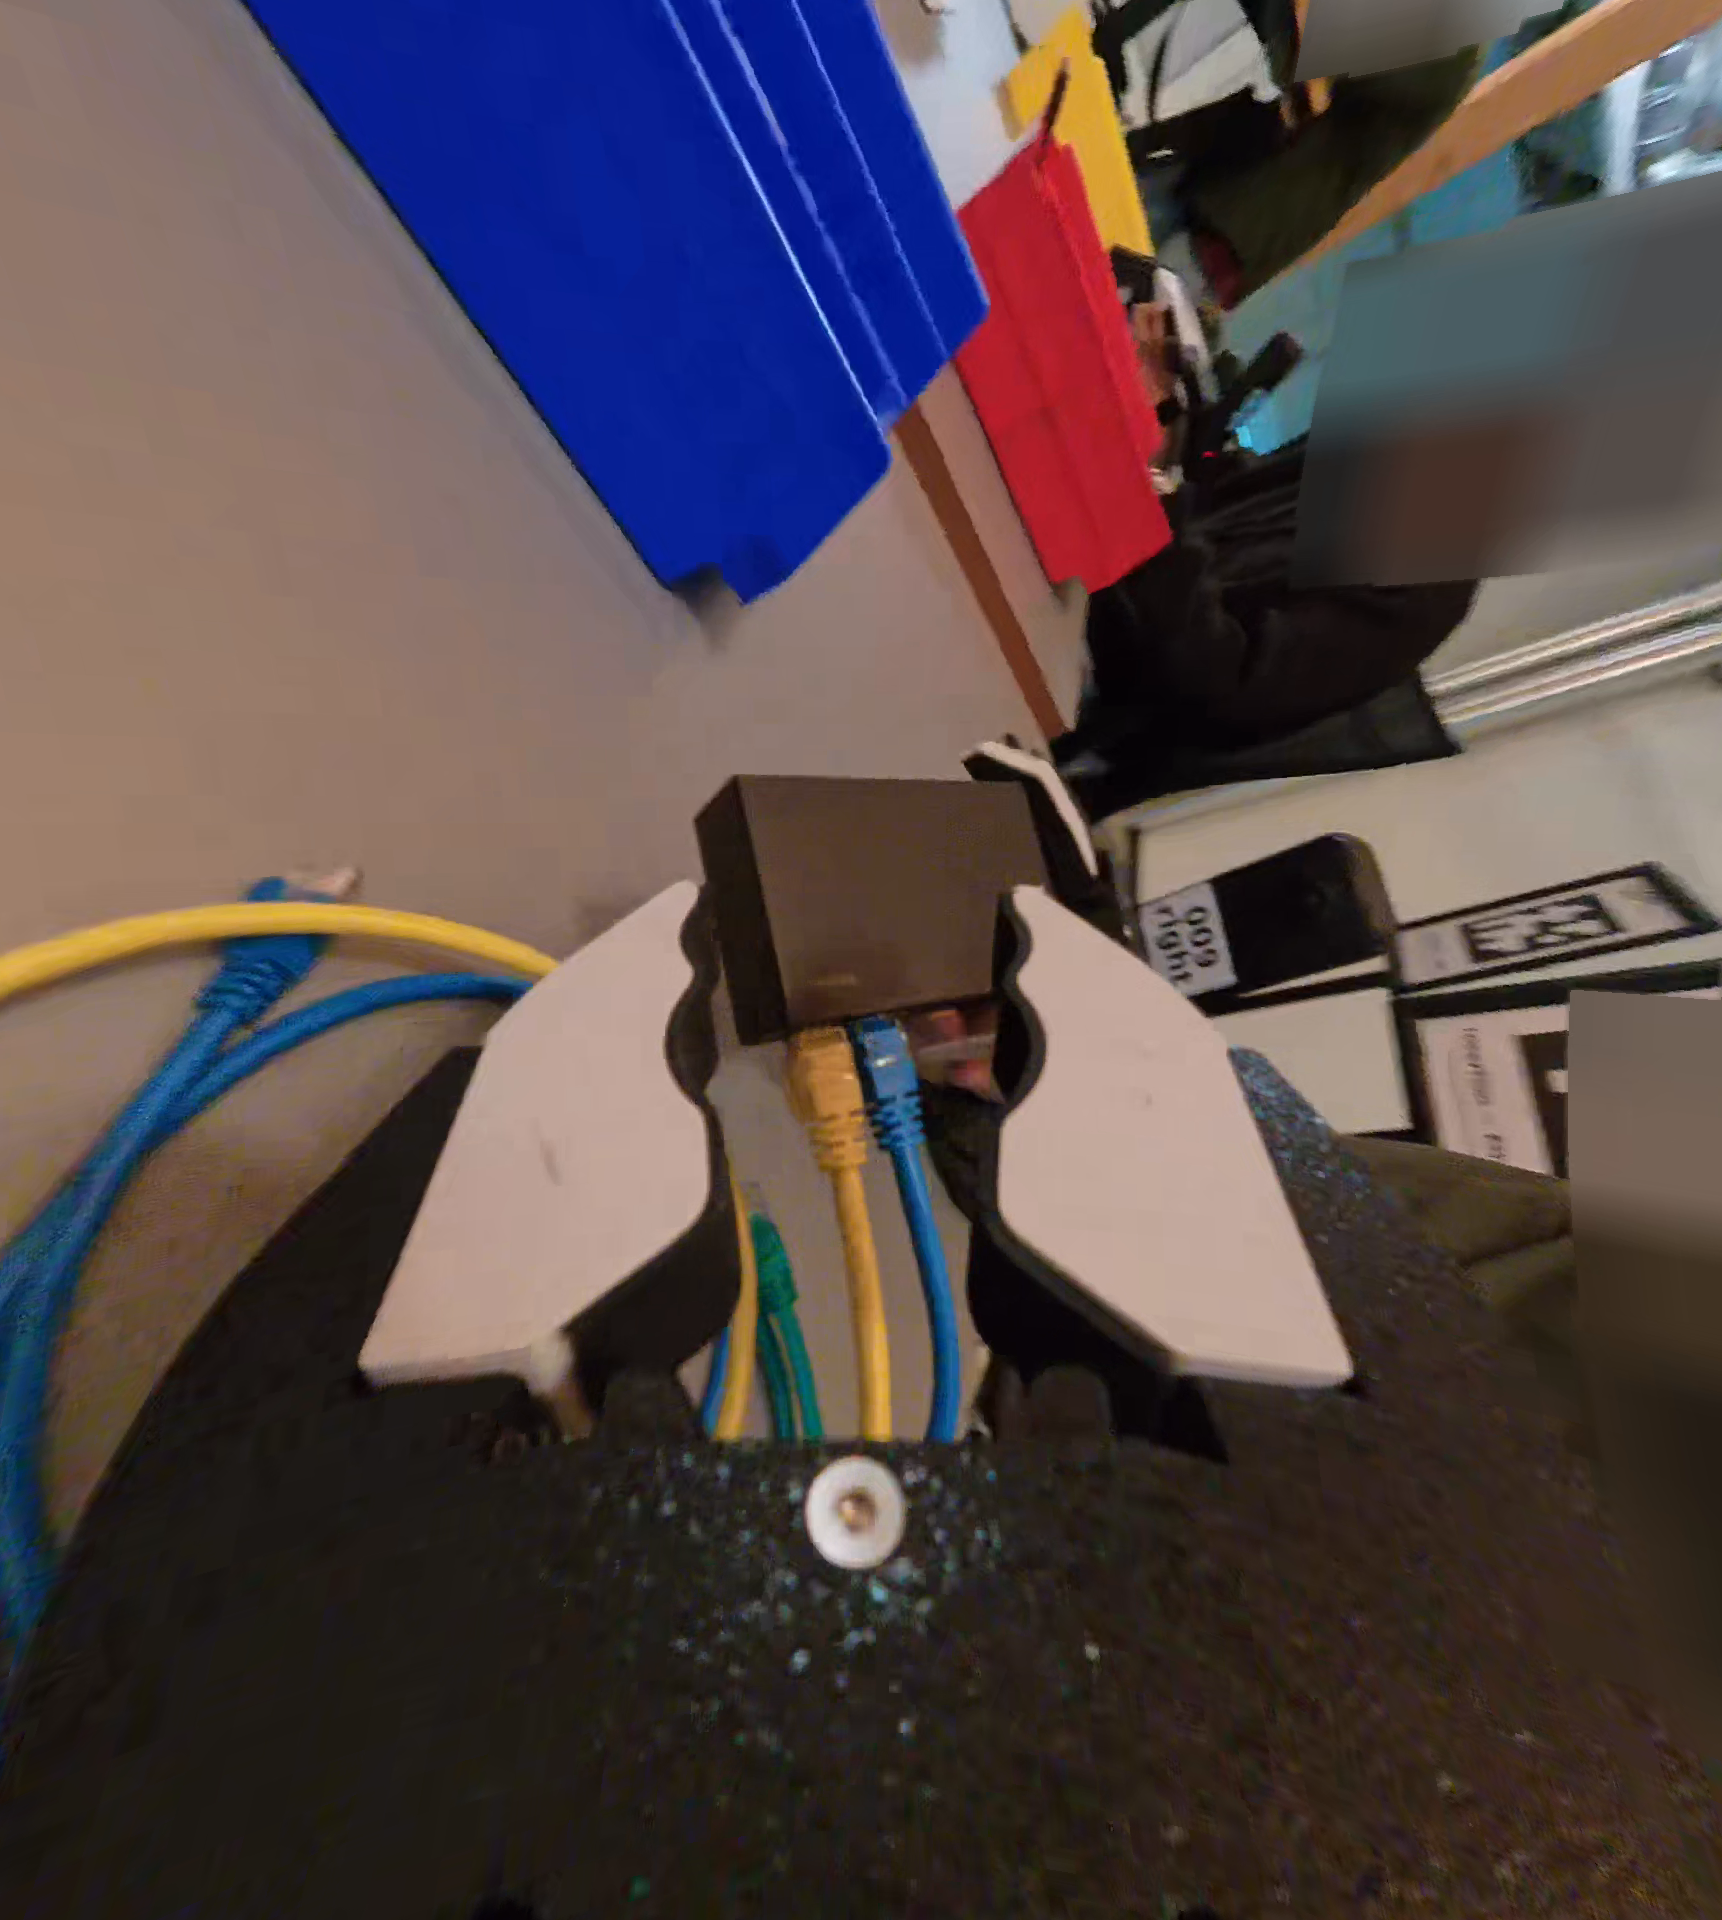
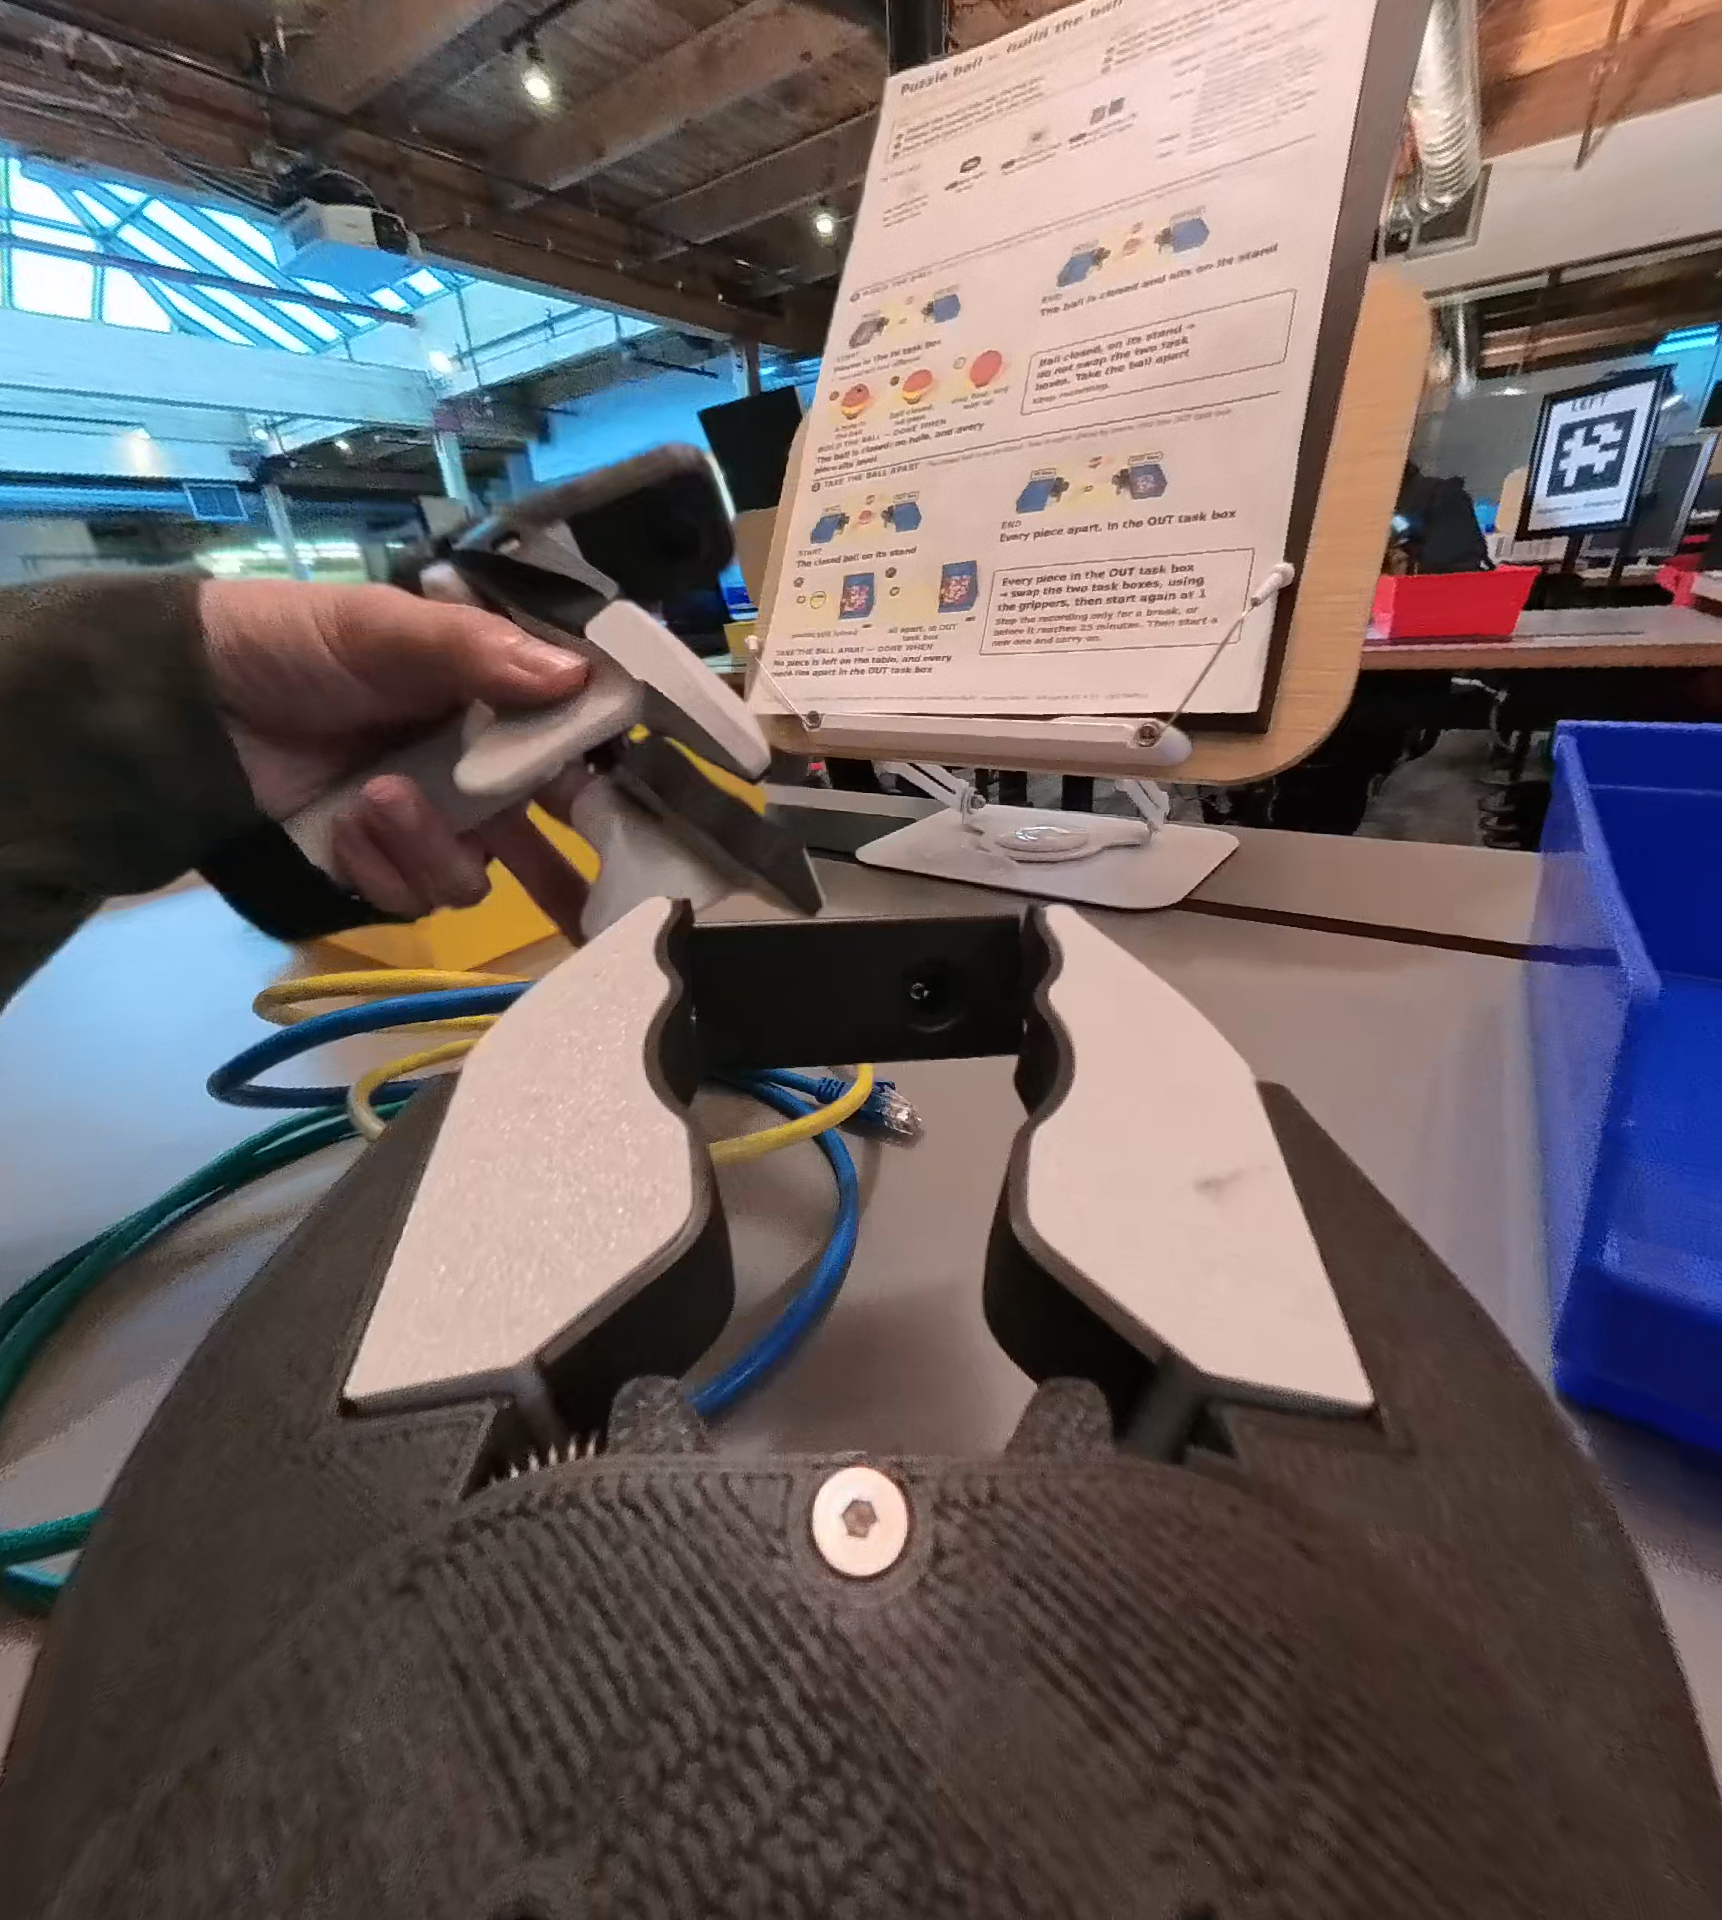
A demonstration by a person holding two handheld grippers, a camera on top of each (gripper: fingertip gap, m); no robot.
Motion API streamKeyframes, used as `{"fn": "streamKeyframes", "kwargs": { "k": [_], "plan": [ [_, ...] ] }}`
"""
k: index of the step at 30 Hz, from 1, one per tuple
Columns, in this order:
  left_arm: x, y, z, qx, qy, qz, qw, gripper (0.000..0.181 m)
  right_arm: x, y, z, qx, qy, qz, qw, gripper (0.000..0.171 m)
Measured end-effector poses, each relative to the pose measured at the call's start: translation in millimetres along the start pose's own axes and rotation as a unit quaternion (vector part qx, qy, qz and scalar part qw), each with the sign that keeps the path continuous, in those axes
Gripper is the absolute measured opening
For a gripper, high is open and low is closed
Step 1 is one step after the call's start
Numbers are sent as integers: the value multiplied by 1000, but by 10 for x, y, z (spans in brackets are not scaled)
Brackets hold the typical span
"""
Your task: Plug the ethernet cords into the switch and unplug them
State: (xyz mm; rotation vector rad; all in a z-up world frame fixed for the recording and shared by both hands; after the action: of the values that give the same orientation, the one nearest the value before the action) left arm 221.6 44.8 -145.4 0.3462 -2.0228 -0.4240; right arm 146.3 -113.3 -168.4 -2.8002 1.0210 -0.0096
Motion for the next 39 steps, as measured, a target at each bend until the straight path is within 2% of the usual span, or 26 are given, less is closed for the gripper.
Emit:
{"fn": "streamKeyframes", "kwargs": {
  "k": [2,6,8,11,12,18,30,36,39],
  "plan": [
    [-99,-83,95,-34,44,37,998,53,-41,-6,-3,3,13,-20,1000,61],
    [-171,-245,303,-90,71,112,987,59,-57,-5,-7,9,21,-24,999,61],
    [-136,-285,344,-100,71,147,982,52,-59,-3,-10,11,19,-32,999,61],
    [-124,-179,231,-62,76,160,982,35,-22,9,-4,-5,21,-45,999,60],
    [-103,-131,191,-55,77,160,982,30,-22,1,5,-15,25,-52,998,60],
    [52,15,97,-84,39,92,992,28,-84,-35,21,-29,51,-63,996,61],
    [114,8,75,-133,23,63,989,27,-66,-42,19,-27,42,-62,997,64],
    [131,80,82,-159,14,59,985,27,-127,-79,45,-47,67,-71,994,69],
    [116,95,85,-166,11,44,985,27,-152,-77,39,-36,91,-64,993,66]
  ]
}}
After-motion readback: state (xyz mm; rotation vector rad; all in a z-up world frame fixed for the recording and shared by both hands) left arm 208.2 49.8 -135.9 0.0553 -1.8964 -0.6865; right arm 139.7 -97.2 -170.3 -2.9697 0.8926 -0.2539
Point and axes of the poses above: each gripper's, where its closed fingertips meet, y back along the fingers, z out of its underside, x = y × z across the jaws, the point moved 7 cm from there along y, back along the fingers, and after that the axes turned 8 degrees about -z, right-handed, at the moved point
